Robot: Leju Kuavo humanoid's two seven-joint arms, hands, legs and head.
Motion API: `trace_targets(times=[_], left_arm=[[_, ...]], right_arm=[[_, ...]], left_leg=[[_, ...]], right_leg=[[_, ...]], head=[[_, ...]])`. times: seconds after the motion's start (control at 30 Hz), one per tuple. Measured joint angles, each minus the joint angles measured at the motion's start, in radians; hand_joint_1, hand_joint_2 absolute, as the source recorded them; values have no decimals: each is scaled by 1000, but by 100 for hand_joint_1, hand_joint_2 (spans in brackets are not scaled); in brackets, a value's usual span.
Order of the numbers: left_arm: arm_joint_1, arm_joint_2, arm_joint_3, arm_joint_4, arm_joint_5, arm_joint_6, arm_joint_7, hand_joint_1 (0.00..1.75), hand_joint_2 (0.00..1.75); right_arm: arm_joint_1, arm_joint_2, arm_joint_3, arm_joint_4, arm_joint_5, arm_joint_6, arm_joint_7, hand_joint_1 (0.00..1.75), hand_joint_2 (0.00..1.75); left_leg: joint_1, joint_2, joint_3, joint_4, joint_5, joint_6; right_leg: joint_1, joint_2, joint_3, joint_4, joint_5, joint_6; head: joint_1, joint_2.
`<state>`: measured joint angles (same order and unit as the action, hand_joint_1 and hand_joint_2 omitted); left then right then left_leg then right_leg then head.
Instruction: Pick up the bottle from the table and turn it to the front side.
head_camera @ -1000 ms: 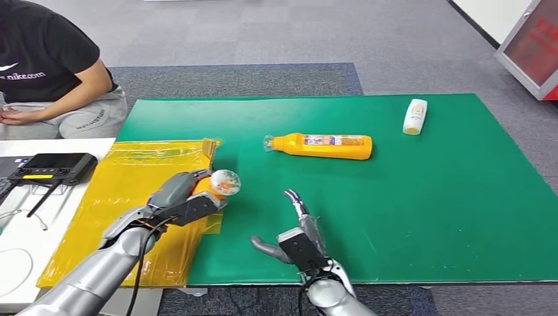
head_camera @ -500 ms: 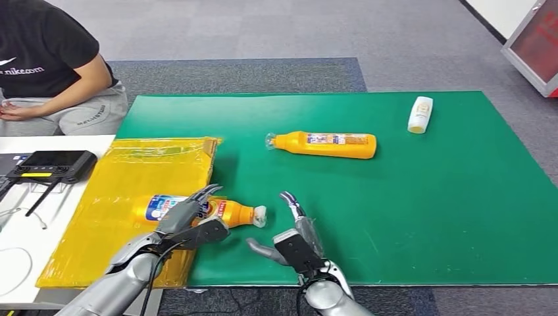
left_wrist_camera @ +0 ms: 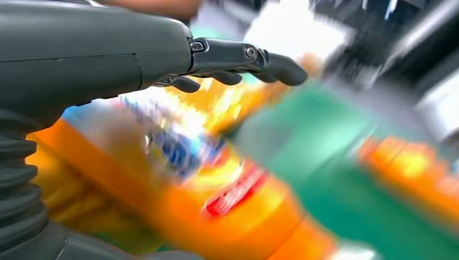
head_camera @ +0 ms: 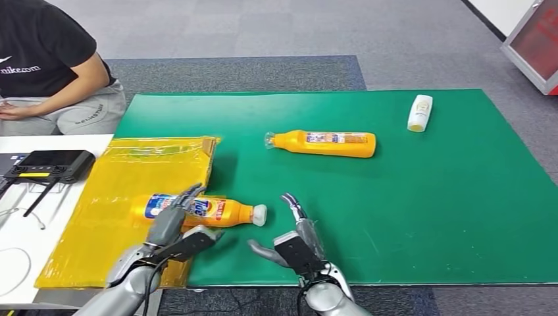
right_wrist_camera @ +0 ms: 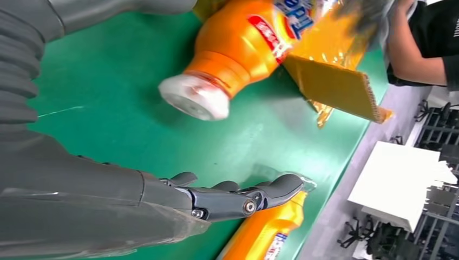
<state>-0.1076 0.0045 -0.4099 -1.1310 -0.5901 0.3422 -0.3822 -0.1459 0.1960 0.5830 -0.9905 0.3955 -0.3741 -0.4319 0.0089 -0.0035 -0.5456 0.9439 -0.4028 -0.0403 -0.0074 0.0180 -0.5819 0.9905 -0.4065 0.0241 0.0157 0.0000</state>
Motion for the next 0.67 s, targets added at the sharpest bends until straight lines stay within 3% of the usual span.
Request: trace_targets(times=[0.13, 0.33, 0.67], left_arm=[[47, -27, 11, -129, 103, 106, -122, 0, 175], [101, -40, 7, -290, 77, 250, -198, 0, 175], [137, -47, -29, -404, 163, 307, -257, 0, 175]], right_arm=[[-1, -1, 3, 9, -9, -8, -12, 0, 175], [-13, -1, 12, 27, -21, -16, -17, 0, 175], [-28, -1, 28, 46, -29, -18, -17, 0, 175]], left_leg=[[0, -1, -10, 1, 3, 2], [-1, -1, -13, 1, 2, 3], [-1, -1, -14, 1, 2, 3]], right_leg=[[0, -2, -7, 0, 1, 2], [-1, -2, -10, -1, 2, 2], [-1, -2, -12, -1, 2, 2]], head=[[0, 0], [0, 0], [0, 0]])
